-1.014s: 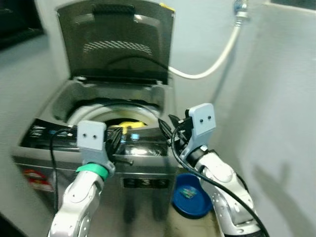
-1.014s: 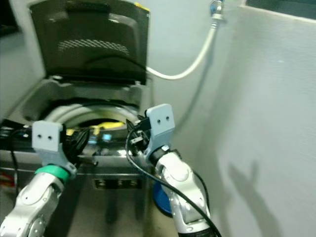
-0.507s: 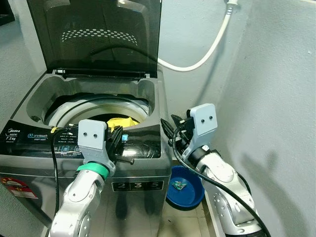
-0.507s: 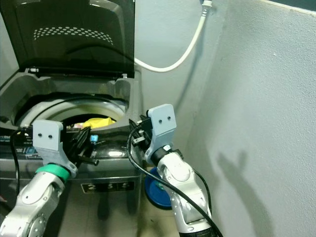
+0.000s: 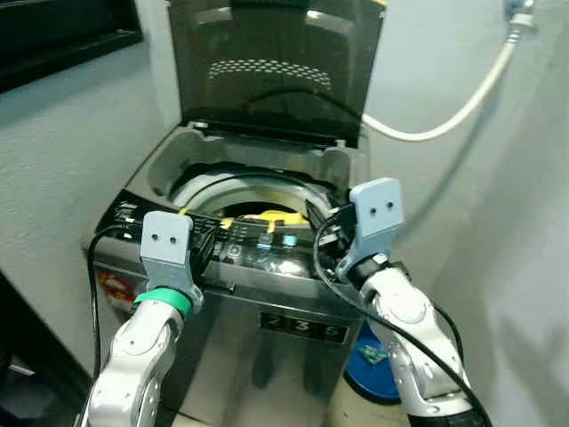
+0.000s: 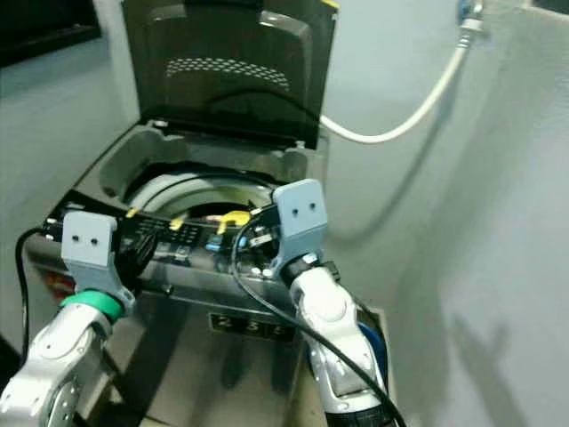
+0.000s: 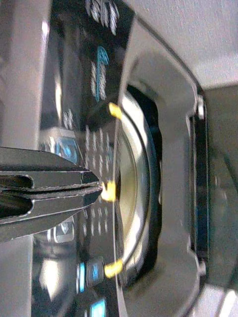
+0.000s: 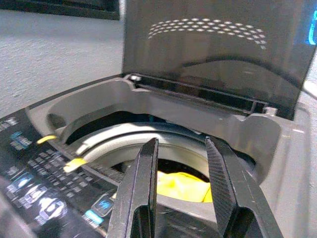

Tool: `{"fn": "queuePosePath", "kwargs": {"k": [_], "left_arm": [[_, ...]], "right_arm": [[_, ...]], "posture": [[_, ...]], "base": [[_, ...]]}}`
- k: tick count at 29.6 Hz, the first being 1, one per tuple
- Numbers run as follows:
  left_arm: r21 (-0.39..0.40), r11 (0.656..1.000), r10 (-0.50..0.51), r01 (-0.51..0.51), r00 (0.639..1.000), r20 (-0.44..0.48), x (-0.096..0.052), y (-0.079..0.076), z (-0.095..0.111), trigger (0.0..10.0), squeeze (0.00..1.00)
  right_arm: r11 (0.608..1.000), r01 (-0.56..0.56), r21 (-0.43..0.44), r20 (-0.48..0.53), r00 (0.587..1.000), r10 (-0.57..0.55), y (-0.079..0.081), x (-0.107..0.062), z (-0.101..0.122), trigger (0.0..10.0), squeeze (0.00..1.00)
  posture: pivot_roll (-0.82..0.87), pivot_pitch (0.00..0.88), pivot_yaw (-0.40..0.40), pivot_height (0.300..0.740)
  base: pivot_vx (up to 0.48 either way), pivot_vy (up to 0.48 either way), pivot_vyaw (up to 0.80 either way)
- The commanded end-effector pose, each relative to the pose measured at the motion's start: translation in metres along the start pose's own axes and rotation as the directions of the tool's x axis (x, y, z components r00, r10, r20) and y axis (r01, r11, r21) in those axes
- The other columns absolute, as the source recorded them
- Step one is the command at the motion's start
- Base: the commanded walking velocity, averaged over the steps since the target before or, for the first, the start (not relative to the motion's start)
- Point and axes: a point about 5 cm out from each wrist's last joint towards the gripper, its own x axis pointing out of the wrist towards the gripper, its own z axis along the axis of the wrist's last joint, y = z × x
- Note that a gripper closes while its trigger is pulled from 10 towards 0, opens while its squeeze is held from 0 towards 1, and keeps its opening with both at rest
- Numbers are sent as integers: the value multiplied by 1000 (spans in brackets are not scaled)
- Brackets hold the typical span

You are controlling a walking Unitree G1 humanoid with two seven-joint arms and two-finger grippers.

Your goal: Clothes washing

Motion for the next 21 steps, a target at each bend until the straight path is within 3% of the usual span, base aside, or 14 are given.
{"fn": "queuePosePath", "kwargs": {"k": [1, 2, 5, 10, 12, 14, 15, 21], "left_arm": [[16, 999, 33, -32, 999, -22, 2, 4, -4, 10000, 0], [20, 995, 97, -98, 995, 27, 5, 11, -1, 10000, 0], [10, 984, 177, -179, 978, 107, 7, 21, 4, 10000, 0], [-4, 981, 193, -195, 970, 150, 4, 26, 5, 10000, 0], [-56, 976, 215, -210, 971, 106, 1, 25, -2, 10000, 0], [-42, 992, 119, -117, 992, 50, -2, 15, -11, 10000, 0], [38, 998, 54, -55, 998, 44, -4, 11, -17, 10000, 0], [61, 997, 36, -38, 999, 33, -7, 11, -22, 10000, 0]], "right_arm": [[999, 52, 11, -10, 999, -52, -8, -1, -5, 10000, 0], [995, 95, 39, -27, 995, -94, -16, -3, -11, 10000, 0], [990, 118, 72, -59, 992, -114, -22, -4, -17, 10000, 0], [994, 84, 69, -91, 993, -78, -19, -5, -25, 10000, 0], [997, 55, 61, -96, 994, -49, -20, -7, -27, 10000, 0], [996, 38, 84, -86, 996, -31, -25, -8, -30, 10000, 0], [995, 43, 89, -99, 994, -34, -27, -8, -33, 10000, 0], [992, 41, 118, -100, 995, -30, -25, -8, -33, 10000, 0]], "posture": [[-20, 0, 44, 740], [-18, 0, 44, 740], [-18, 0, 9, 740], [-10, 0, 14, 740], [19, 0, 21, 740], [34, 0, 26, 740], [22, 0, 29, 740], [9, 0, 56, 740]], "base": [[0, 0, 800], [0, 0, 800], [0, 0, 800], [0, 0, 800], [0, 0, 800], [0, 0, 800], [0, 0, 800], [0, 0, 800]]}}
